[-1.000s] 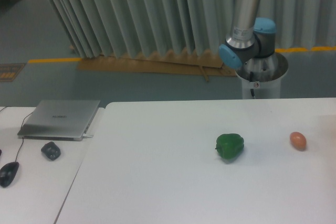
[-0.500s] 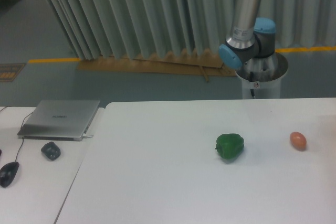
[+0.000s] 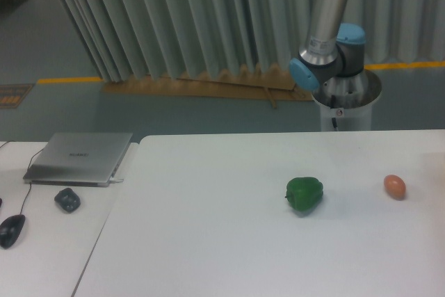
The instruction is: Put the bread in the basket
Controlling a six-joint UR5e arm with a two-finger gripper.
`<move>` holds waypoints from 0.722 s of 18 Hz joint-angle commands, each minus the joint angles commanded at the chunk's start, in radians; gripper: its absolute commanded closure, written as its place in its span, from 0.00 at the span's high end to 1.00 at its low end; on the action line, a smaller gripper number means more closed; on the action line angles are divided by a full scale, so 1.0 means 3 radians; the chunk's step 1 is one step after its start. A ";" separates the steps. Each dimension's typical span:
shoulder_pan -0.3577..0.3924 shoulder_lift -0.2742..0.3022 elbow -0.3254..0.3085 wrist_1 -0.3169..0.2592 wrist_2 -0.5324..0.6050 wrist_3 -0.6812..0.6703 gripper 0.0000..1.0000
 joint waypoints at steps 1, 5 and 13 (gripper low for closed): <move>-0.0026 0.0000 0.0025 -0.0010 -0.0020 0.0050 1.00; 0.0060 0.0046 0.0036 0.0005 -0.0060 0.0162 1.00; 0.0055 0.0056 0.0031 -0.0010 -0.0163 -0.0011 1.00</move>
